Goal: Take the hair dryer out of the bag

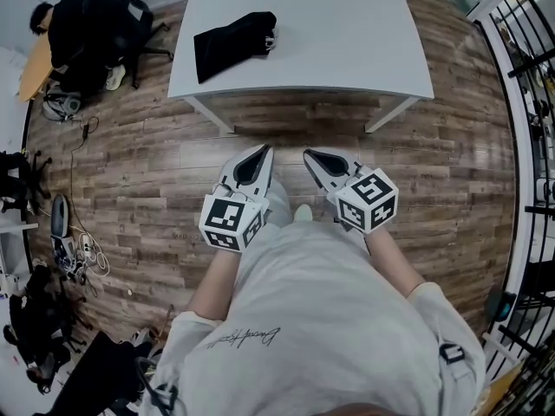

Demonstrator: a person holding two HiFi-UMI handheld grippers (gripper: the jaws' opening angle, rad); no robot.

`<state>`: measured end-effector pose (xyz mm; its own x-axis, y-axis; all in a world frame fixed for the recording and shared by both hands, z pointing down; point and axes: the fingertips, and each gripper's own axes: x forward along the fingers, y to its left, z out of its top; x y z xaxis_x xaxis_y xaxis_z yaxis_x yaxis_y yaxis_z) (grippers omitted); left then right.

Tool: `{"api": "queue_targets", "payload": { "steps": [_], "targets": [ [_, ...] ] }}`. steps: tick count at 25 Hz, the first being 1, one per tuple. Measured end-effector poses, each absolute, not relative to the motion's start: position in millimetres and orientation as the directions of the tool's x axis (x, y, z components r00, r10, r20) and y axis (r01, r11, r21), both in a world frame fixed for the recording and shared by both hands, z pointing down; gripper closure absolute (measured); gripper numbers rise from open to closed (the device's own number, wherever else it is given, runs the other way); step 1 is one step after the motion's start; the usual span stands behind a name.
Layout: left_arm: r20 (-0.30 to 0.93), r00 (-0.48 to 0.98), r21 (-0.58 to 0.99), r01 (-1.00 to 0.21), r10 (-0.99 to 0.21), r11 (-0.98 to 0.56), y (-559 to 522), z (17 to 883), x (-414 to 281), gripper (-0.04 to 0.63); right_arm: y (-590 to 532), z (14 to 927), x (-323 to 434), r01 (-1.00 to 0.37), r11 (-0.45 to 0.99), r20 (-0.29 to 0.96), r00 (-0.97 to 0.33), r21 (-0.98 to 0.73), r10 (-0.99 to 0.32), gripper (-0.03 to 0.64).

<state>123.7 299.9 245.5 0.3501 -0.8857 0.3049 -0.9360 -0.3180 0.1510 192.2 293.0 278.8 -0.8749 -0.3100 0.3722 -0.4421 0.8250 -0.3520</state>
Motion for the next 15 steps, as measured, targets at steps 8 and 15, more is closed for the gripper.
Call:
{"api": "queue_targets", "payload": {
  "steps": [8,15],
  "targets": [
    [0.298,0.367,0.165,-0.929,-0.881,-0.331,257.9,250.4,103.7,0.583,256.2,280.7,174.4,-0.463,0.823,0.385,-0.862,-0.329,-0.330,0.592],
    [0.301,0.391,0.179,-0.919,-0.870,-0.351,212.6,257.5,77.8,0.583,214.9,285.1,148.0,-0.479,0.816,0.394,-0.852,-0.323,-0.344,0.592]
  ]
}}
